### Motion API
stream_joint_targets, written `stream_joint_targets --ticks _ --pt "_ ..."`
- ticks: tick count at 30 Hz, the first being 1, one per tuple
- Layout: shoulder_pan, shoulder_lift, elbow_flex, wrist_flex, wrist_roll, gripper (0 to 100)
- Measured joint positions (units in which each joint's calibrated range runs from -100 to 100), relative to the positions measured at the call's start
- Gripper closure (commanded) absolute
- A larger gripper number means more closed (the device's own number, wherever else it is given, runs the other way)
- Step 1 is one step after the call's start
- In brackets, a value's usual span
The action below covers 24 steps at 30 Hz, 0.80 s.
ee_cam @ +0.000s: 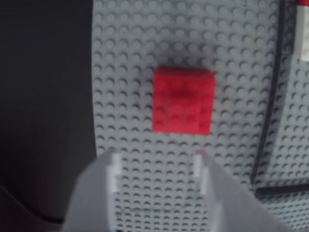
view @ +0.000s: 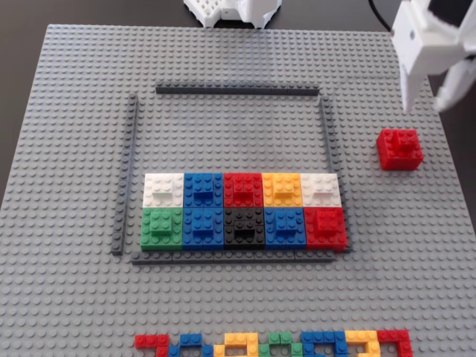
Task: Grab the cube and place it into the grid
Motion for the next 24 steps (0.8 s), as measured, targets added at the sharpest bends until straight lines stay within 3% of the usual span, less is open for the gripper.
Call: stream_joint_targets --ticks 24 --pt "2.48 6.87 -0.53 -2.1 -0.98 72"
